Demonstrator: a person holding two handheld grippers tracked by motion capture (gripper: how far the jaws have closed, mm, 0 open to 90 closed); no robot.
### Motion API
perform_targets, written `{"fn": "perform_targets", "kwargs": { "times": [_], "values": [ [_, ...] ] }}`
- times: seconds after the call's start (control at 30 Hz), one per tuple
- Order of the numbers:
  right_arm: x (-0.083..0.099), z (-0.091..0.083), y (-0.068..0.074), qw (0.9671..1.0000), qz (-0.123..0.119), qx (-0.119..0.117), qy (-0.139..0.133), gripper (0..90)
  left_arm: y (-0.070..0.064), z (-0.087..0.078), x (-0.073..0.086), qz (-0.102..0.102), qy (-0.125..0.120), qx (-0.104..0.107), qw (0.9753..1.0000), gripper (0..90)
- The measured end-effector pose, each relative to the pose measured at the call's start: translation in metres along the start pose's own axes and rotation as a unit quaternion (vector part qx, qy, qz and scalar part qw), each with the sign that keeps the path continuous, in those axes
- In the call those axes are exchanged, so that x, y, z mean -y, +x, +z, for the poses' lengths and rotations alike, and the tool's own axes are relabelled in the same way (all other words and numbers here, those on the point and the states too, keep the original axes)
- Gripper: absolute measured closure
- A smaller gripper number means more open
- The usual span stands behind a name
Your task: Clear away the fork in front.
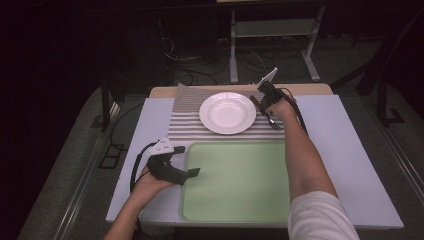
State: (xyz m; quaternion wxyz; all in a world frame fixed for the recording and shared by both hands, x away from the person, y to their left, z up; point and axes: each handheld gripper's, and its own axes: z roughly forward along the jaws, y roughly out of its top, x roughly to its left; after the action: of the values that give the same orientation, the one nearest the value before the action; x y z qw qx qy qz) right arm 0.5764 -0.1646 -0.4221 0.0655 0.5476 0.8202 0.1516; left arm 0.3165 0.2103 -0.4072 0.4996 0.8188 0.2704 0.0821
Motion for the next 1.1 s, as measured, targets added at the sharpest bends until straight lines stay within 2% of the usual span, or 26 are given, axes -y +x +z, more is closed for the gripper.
{"fn": "perform_targets", "kwargs": {
  "times": [0.27, 0.53, 0.67, 0.83, 1.1],
  "values": [
    [0.019, -0.024, -0.017, 0.9985, 0.010, -0.026, -0.048, 77.1, 0.000, 0.000, 0.000, 0.000, 0.001, -0.002, 1.0000, 0.2],
    [0.042, -0.053, -0.029, 0.9932, 0.014, -0.049, -0.105, 77.2, -0.001, 0.001, 0.000, 0.000, 0.002, -0.005, 1.0000, 0.3],
    [0.054, -0.069, -0.032, 0.9884, 0.009, -0.062, -0.138, 77.3, -0.001, 0.001, 0.000, 0.001, 0.000, -0.008, 1.0000, 0.2],
    [0.075, -0.087, -0.033, 0.9789, 0.003, -0.087, -0.185, 77.3, -0.001, 0.003, 0.000, 0.003, 0.004, -0.010, 0.9999, 0.2],
    [0.118, -0.109, -0.030, 0.9655, -0.019, -0.114, -0.233, 77.2, 0.000, 0.006, -0.001, 0.000, 0.001, -0.011, 0.9999, 0.2]
  ]
}}
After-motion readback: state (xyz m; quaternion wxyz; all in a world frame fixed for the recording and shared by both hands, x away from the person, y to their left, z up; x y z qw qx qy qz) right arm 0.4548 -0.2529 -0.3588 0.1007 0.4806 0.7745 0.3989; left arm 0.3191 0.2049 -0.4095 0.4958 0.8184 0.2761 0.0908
